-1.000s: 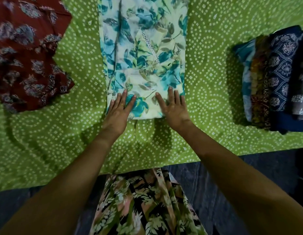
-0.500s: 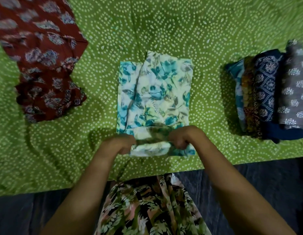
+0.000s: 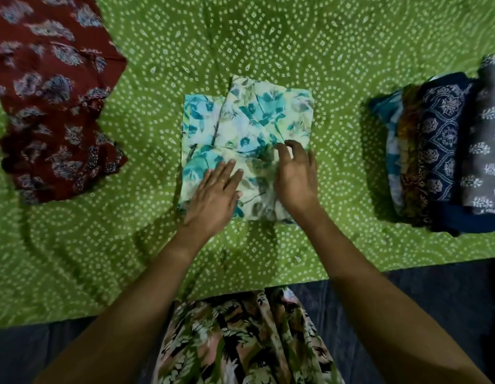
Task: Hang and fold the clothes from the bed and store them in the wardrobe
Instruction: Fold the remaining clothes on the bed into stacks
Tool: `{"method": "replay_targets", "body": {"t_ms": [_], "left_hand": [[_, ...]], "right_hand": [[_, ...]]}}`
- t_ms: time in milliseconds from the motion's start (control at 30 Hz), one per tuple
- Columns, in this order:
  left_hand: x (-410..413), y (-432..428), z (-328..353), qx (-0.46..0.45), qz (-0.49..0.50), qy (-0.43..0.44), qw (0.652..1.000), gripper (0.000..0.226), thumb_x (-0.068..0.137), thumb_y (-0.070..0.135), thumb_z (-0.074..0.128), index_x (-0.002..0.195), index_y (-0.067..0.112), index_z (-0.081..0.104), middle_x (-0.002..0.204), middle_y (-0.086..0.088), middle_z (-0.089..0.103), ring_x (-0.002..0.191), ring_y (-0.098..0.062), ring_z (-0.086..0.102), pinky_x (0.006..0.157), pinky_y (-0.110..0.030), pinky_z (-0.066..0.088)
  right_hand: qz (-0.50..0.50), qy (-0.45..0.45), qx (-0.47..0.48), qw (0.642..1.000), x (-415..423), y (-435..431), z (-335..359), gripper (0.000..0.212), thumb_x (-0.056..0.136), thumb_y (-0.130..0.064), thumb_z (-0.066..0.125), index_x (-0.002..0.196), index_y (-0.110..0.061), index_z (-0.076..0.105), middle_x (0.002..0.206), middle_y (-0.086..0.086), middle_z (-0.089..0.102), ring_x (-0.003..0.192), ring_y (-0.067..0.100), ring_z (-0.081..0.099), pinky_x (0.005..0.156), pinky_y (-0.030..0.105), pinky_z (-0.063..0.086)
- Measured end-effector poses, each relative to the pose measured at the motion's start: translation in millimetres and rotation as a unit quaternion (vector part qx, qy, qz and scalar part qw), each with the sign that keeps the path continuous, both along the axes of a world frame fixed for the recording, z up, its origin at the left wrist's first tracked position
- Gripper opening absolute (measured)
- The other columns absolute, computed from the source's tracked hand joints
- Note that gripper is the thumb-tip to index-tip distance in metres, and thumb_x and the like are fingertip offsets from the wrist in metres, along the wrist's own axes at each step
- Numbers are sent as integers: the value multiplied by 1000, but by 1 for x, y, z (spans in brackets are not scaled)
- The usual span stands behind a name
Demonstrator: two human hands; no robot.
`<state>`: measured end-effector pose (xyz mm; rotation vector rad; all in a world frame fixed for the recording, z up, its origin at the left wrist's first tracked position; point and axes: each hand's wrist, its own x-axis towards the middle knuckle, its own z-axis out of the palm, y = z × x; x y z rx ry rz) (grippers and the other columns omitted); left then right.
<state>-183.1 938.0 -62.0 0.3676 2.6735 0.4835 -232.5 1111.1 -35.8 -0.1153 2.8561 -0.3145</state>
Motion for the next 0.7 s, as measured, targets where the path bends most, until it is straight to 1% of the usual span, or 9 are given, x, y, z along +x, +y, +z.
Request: {"method": "replay_targets", "body": {"t_ms": [67,100,167,267,367,433,533,600,700], "left_hand": [[8,-2,-13,-17,9,-33,999,59,95,44,13,149,19,16,157,-5,5,145,-22,0,116,-39,-2],[9,-3,-18,-26,21,-37,999,57,96,45,13,149,24,7,157,-3,-3,144,-20,-8,116,-40,-5],[8,-2,-26,-52,33,-56,997,53,100,42,18,145,30,-7,156,0,-14,143,-18,-16,115,-41,-10],[8,1,-36,-69,48,-80,993,55,100,43,20,147,33,-6,153,6,-21,144,-17,-16,114,-43,-11],[10,4,-45,-61,63,-75,993,58,97,52,17,147,34,-7,148,11,-26,141,-13,-20,112,-44,-14],[11,0,-44,-57,52,-70,995,69,91,64,19,143,33,-14,148,10,-27,138,-11,-24,111,-44,-15],[6,-6,-34,-99,-23,-85,991,108,73,69,54,142,31,-21,148,1,-32,139,-20,-25,110,-47,-15],[5,-7,-30,-167,-68,-95,979,123,68,58,68,141,32,-27,143,-3,-40,141,-27,-24,112,-48,-12],[6,0,-27,-180,-54,-77,979,112,84,20,65,136,32,-32,145,-8,-37,139,-31,-25,112,-49,-10]], "right_hand": [[21,77,-24,997,21,-7,-5,49,80,-15,35,122,-4,56,126,20,56,122,34,51,103,55,36],[50,73,-20,996,32,-9,-10,51,80,-20,34,124,-5,56,129,20,55,125,35,49,104,56,34],[124,4,11,992,52,-9,-26,56,87,-30,31,137,-8,44,146,19,39,138,33,31,111,59,16],[160,-152,26,975,56,2,-55,66,90,-51,3,150,-26,16,159,4,4,147,24,2,112,50,-13],[196,-196,32,960,43,15,-69,73,82,-60,-8,150,-33,1,159,-2,-8,146,19,-7,112,50,-16],[227,-185,19,956,36,20,-63,76,83,-64,-2,151,-30,4,159,2,-5,147,22,-4,113,51,-12],[273,-134,8,953,45,35,-52,78,88,-66,23,151,-20,16,157,13,10,145,29,10,116,54,1],[306,-110,33,945,58,44,-49,79,89,-60,38,150,-16,15,155,18,14,144,33,14,115,54,5],[305,-144,98,937,63,50,-47,80,96,-42,41,148,-18,-14,153,18,-16,144,33,-11,114,53,-11]]}}
